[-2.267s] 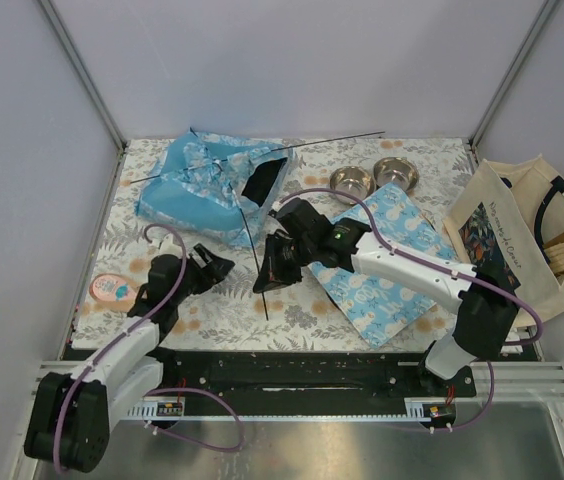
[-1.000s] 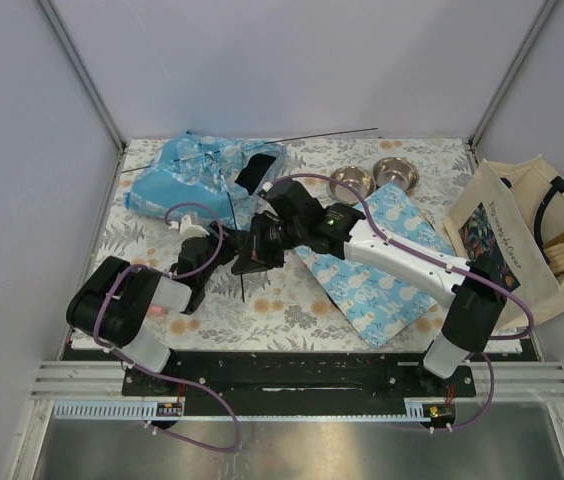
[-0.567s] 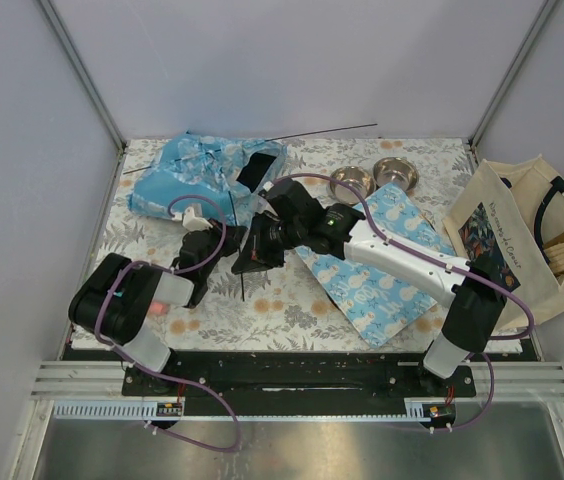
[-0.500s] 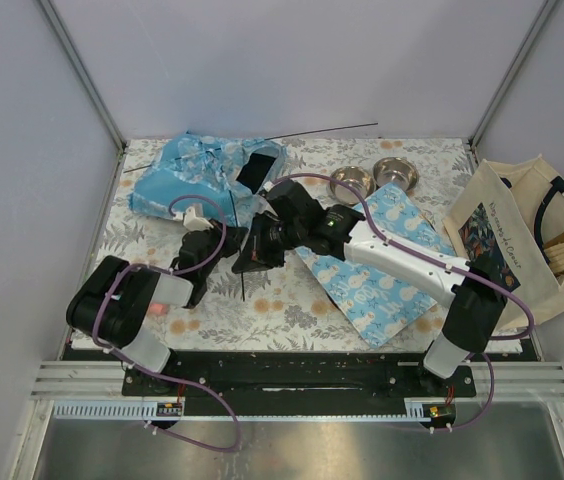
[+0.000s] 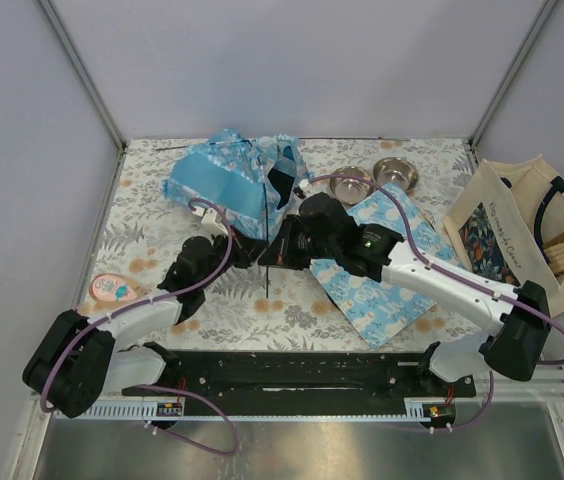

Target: Set up the pet tent

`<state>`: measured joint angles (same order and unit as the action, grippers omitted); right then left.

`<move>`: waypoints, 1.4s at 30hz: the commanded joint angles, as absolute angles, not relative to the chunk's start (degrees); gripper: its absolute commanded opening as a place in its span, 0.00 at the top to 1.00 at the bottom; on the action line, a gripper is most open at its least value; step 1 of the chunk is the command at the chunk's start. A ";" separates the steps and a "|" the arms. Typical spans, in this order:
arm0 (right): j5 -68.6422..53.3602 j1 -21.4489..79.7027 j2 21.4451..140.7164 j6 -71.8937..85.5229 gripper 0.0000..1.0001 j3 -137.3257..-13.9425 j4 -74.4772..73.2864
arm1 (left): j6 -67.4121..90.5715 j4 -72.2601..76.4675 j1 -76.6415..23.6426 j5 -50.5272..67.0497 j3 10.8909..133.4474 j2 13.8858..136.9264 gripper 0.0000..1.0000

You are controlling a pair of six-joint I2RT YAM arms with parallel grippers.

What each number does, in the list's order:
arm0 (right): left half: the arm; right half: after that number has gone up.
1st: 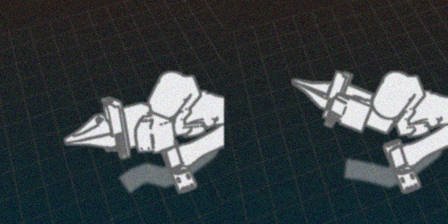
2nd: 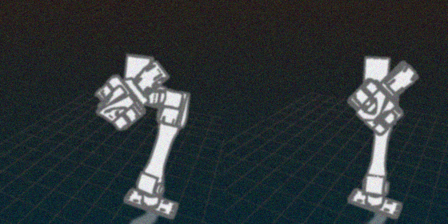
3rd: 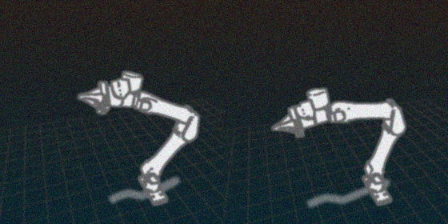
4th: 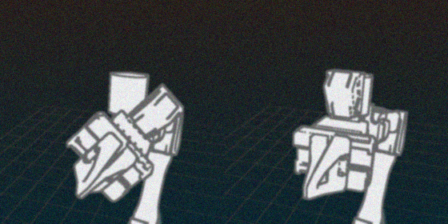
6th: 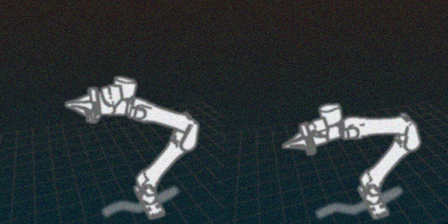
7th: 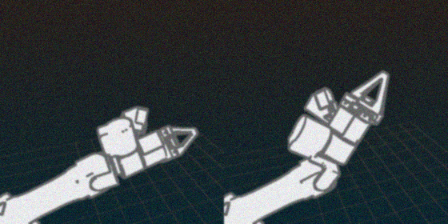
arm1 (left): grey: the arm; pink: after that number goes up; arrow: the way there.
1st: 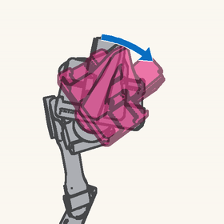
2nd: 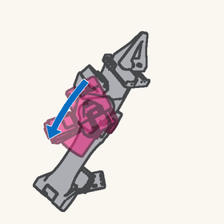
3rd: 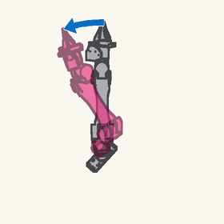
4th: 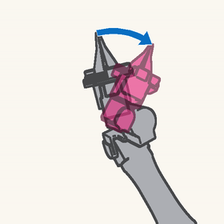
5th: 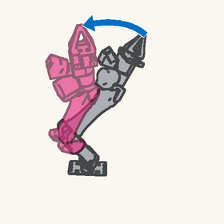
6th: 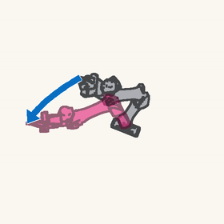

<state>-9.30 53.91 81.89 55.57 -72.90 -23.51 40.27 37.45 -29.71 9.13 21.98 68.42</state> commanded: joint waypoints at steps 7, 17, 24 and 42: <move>3.34 52.74 74.27 53.09 1.00 -69.87 -19.86 | 38.50 32.34 -36.64 12.05 23.82 62.85 1.00; 11.24 52.38 75.32 48.78 1.00 -73.12 -16.09 | 38.06 25.50 -41.92 6.60 23.38 57.32 1.00; 12.92 51.68 76.99 49.04 1.00 -71.89 -9.77 | 33.75 18.03 -43.50 4.74 23.46 51.51 1.00; 23.72 50.01 83.93 54.84 1.00 -79.27 -7.12 | 23.65 6.50 -46.14 8.79 21.98 40.88 1.00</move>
<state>6.02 53.95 82.52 55.79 -75.20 -16.25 26.70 13.54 -42.96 0.32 23.46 44.16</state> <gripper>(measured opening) 0.040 0.024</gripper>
